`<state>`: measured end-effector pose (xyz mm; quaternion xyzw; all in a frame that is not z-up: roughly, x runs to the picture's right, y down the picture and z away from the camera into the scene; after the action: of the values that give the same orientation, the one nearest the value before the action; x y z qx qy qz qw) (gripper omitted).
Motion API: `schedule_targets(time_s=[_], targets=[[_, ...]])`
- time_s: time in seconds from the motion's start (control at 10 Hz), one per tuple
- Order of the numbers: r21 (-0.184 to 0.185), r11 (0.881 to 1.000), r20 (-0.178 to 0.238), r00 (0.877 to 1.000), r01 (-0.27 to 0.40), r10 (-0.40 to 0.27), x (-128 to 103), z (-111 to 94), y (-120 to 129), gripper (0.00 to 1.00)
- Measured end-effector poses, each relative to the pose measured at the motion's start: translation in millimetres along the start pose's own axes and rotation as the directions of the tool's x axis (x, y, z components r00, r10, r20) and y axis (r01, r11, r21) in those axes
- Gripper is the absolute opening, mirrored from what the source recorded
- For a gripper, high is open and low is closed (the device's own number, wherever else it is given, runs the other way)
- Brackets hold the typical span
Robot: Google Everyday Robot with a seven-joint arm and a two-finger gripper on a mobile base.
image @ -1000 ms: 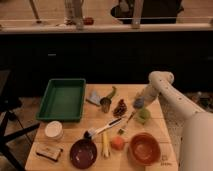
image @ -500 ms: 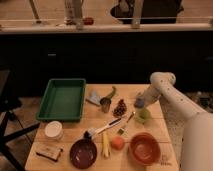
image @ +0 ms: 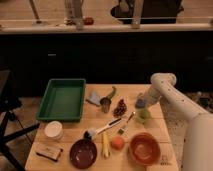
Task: Wipe table surface with sponge
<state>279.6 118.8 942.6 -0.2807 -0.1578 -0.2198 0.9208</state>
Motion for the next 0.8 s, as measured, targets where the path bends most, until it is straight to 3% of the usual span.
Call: schedule_targets(time_s=[0.2, 0.3, 0.4, 0.6, 0.8], targets=[[-0.008, 1.0, -0.019, 1.0, 0.008, -0.008, -1, -2, -3, 0.27], [-0.012, 1.0, -0.035, 0.999, 0.012, -0.012, -2, -3, -4, 0.28], [-0.008, 1.0, -0.05, 0.999, 0.014, -0.014, -2, -6, -6, 0.25], [-0.002, 1.0, -0.073, 0.997, 0.018, -0.018, -2, -9, -15, 0.06], [0.0, 1.0, -0.077, 0.997, 0.018, -0.018, -3, -10, -23, 0.0]])
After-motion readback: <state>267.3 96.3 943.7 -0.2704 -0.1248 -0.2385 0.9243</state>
